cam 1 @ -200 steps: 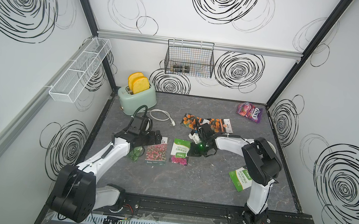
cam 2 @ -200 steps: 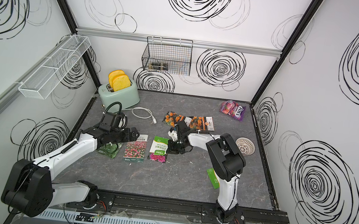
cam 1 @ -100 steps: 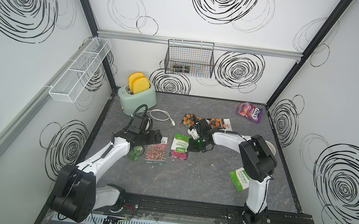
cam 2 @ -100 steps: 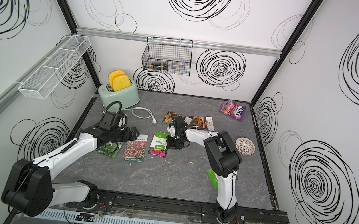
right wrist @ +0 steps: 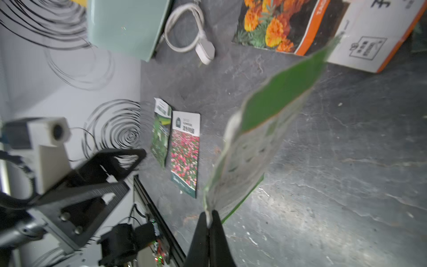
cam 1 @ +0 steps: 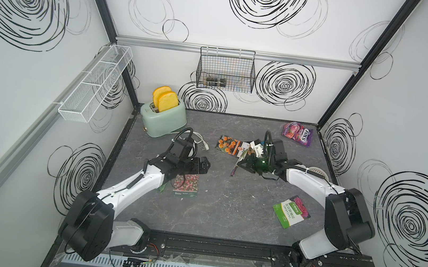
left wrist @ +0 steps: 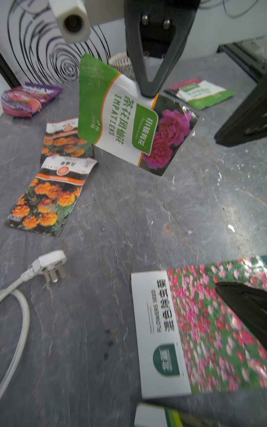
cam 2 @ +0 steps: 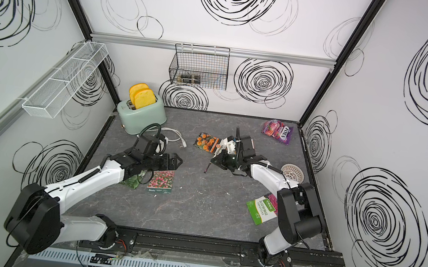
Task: Arrange the seed packets in a row
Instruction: Pick up the seed packet from the center of the board.
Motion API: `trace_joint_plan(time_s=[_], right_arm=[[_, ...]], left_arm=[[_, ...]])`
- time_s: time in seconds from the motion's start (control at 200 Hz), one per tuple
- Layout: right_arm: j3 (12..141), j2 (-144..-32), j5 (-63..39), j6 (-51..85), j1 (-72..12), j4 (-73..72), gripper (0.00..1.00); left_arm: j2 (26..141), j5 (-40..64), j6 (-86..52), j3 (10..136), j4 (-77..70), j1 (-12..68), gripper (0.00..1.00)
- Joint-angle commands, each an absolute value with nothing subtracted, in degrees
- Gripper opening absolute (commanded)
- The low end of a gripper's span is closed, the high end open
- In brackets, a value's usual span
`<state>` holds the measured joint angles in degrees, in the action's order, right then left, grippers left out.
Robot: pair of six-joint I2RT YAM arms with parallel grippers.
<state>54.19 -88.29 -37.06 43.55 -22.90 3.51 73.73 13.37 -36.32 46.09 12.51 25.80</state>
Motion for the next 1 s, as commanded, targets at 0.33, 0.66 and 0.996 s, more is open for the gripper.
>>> trace_joint_plan(time_s=[0.33,0.66,0.996], right_arm=[[51.5,-79.3,-35.5,61.1,-19.9,-8.6,0.0],[50.7,-77.2,-35.0,60.1,-19.7,-8.3,0.0],[50.7,-75.4,-36.2,58.1,-19.8,-8.1,0.0]], left_arm=[[78.8,25.1,-71.6,40.8,-16.8,32.5,0.98],[83.2,23.7,-92.7,39.5,-34.3,35.4,1.0],[90.6,20.9,-100.6,44.5,-44.0,37.2,0.91]])
